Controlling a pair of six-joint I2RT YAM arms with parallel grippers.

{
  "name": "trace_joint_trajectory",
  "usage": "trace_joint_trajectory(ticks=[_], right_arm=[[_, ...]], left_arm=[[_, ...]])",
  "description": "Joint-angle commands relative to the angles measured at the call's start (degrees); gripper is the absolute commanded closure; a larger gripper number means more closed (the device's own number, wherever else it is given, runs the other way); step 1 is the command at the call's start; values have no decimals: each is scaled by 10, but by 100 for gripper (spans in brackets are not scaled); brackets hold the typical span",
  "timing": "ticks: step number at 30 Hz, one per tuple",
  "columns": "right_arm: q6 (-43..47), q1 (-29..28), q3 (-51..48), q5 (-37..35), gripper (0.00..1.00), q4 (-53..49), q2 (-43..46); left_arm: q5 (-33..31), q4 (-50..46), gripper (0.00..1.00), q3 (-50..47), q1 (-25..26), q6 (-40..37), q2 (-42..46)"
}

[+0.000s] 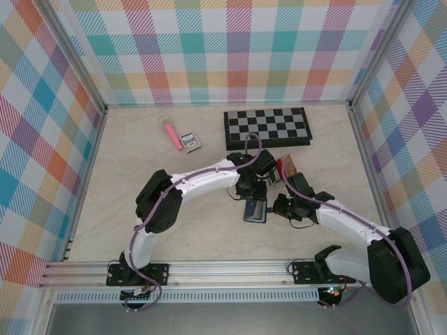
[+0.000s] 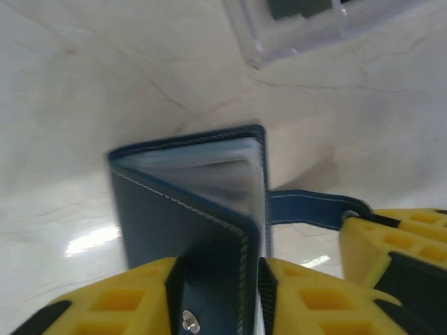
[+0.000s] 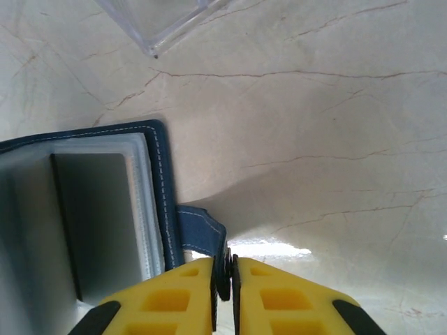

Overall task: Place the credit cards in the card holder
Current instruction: Close the card holder at the center of the table.

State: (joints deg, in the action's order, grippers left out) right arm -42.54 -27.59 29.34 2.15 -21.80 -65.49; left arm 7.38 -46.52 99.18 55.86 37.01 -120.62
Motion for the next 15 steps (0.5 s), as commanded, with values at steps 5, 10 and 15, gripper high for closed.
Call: trace_joint_trajectory(ticks=[5,10,15], right_arm=[[0,11,-5,6,77,-9,6],[8,12,6,-5,76,-30,16],[17,12,16,9,80,-35,19]], left_arm=[[123,97,59,-38,6,40,-18],[102,162,50,-104,-6,50,56],[88,183,47,-143,-16,51,95]])
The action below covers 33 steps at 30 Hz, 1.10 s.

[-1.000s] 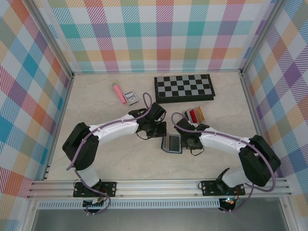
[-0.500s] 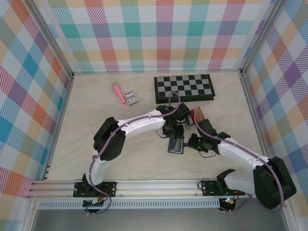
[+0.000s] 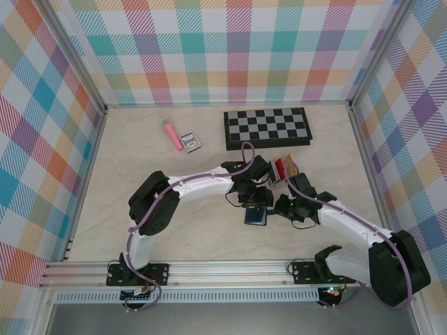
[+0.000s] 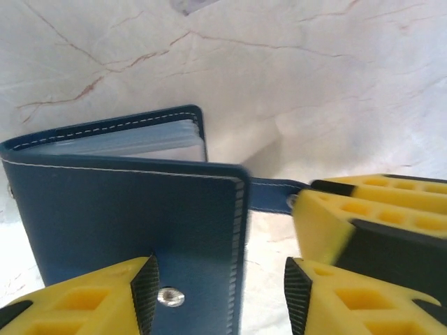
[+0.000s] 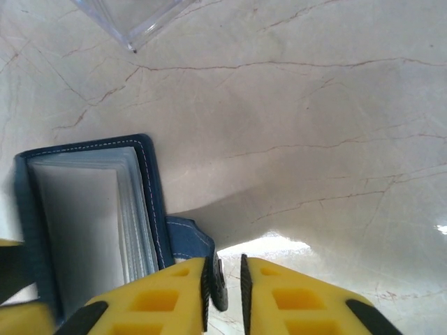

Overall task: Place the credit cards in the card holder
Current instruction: Close the card holder at the center of the table.

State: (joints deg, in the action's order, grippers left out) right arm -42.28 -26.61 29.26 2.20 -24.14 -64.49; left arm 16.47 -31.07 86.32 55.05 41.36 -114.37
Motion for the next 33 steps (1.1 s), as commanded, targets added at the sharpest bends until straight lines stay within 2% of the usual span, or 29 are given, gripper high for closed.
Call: trace_joint_trajectory(ticks=[1,6,10,14,19,26,33], right_arm=[[16,2,16,13,81,-10,10],[21,2,17,23,83,-12,8],[19,2,15,21,88,-17,17],[22,2,15,28,87,-20,35],[28,2,14,37,92,-17,37],[29,2,18,41,88,-19,38],[28,2,18,44,98,-22,43]], left_arm=[[-3,29,47,-19,-10,8,35],[1,47,48,-39,-12,9,46],[-2,53,48,-44,-12,9,57],[-23,49,47,-50,-13,-1,80],[-53,34,46,-59,-16,-12,106],[-73,21,45,-98,-36,-7,122],[-56,29,47,-127,-41,-9,107]])
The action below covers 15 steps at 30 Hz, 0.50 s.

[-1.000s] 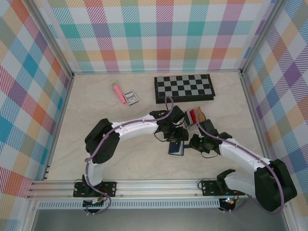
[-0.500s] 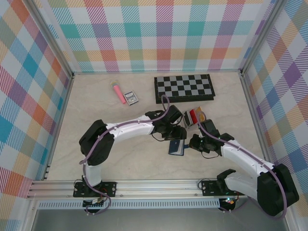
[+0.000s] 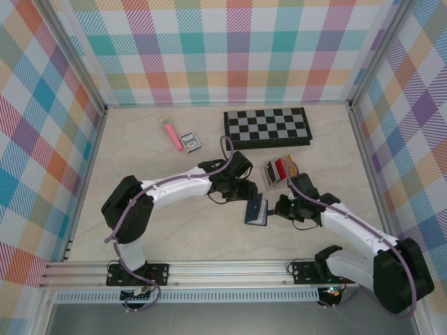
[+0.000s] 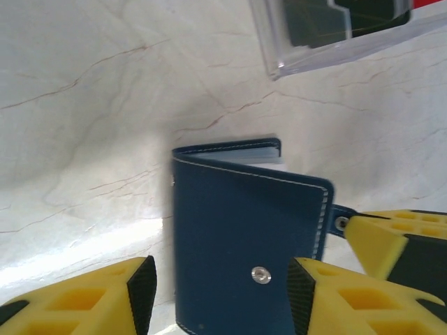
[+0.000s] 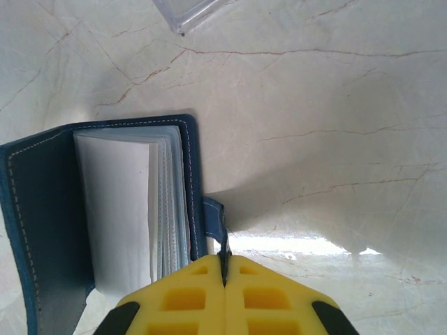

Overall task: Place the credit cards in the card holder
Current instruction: Close the card holder at the center of the table.

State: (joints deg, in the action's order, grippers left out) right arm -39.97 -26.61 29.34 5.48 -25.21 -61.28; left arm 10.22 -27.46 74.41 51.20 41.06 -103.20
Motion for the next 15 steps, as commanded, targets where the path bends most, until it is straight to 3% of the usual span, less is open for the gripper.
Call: trace_joint_trajectory(ticks=[1,15], right_arm=[[4,2,17,11,98,-12,12],[5,3,19,39,94,2,20]], left_arm=[[10,-5,47,-11,-3,-5,-8],[67,28,50,-12,2,-20,-77]])
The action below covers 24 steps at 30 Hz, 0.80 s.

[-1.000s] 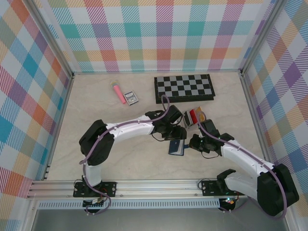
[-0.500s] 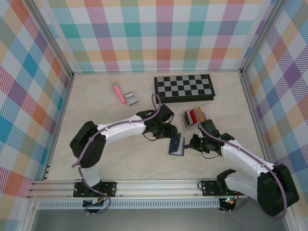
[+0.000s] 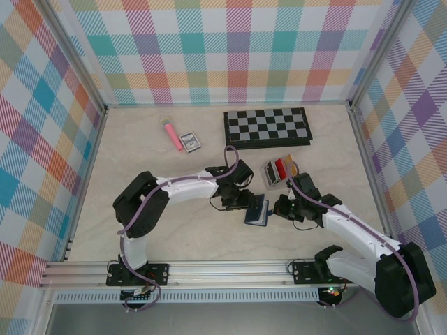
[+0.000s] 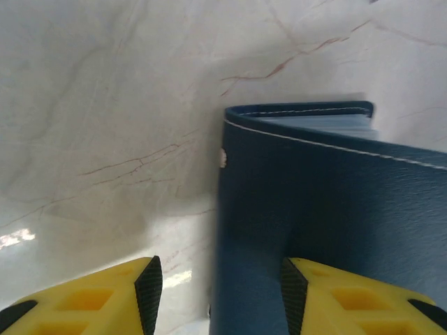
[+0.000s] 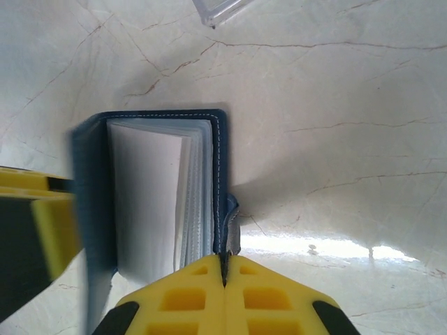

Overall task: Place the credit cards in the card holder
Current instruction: Close the card holder at the center of the table.

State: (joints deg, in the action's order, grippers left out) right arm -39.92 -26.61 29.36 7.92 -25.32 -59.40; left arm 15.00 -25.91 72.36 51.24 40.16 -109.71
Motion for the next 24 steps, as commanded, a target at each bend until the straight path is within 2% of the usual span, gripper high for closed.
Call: trace_joint_trajectory(ticks=[1,11,24], right_arm=[[5,3,18,15,94,3,1],[2,3,26,16,86,-11,-2],[5,3,26,8,83,-33,11]], left_arm=[[22,13,50,11,2,-12,-18],[10,16,51,9,6,-4,-54],[6,17,54,5,6,-1,-59]])
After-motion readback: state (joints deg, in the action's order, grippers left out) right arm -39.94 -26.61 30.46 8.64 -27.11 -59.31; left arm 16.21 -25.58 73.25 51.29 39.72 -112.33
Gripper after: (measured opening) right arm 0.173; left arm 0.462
